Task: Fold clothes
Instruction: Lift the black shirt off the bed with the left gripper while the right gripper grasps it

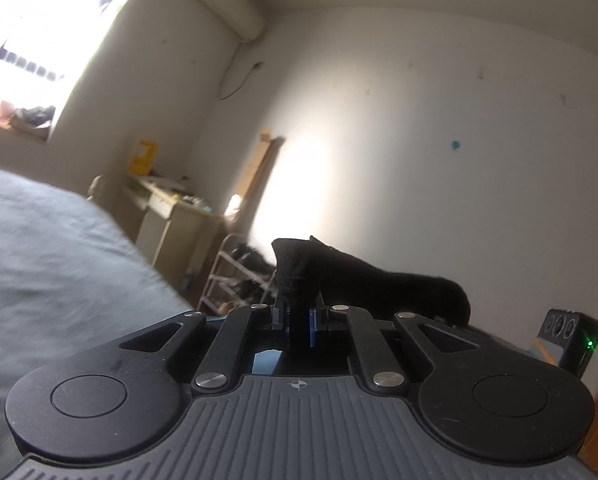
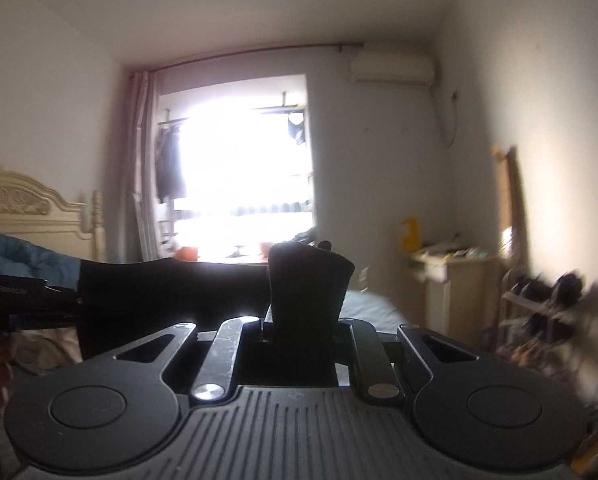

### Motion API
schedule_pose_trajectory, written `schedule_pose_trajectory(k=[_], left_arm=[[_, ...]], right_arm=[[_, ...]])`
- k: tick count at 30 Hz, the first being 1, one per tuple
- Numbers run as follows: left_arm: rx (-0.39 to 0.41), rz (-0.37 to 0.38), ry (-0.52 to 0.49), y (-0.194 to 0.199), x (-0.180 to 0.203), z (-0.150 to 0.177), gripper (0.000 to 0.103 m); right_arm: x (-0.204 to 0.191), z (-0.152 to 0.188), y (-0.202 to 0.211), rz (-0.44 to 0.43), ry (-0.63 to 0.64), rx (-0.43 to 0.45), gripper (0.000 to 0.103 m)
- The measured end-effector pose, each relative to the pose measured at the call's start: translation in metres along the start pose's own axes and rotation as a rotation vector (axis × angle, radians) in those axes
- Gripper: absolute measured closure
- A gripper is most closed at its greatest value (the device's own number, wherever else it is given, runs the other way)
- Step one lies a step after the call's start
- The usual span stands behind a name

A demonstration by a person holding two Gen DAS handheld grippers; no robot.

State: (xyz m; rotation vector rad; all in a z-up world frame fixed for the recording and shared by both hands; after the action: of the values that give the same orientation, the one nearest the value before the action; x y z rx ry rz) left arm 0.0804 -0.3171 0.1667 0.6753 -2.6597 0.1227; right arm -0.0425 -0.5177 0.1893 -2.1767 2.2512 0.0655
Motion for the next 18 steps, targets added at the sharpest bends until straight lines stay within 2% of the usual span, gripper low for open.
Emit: schedule_pose_trajectory(k=[8, 12, 18], left_arm=[[0.022, 0.054, -0.01, -0.084, 0.023, -0.012, 0.097], [0.008, 0.072, -0.028, -0.117, 0.024, -0.009, 0.097], [-0.009, 0.086, -0.046, -0.14, 0.026, -0.001, 0.097]], right_arm=[[0.068, -0.048, -0.035, 0.194, 0.143, 0.07, 0.088], [0.098, -0.051, -0.059, 0.238, 0.143, 0.075, 0.088], [0.124, -0.041, -0.085, 0.261, 0.114, 0.075, 0.088]])
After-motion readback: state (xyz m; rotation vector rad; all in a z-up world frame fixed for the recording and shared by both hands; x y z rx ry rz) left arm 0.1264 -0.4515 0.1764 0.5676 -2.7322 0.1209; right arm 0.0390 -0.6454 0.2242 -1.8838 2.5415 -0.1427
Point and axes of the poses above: each gripper's, at about its wrist camera, not at the fingertips, and y roughly against the way its jaws point, x to its right, z to its underside, the point moved 7 cm from there along -y, roughly the way its jaws point, and after that the axes turned 2 degrees about z, right-handed, at the moved point
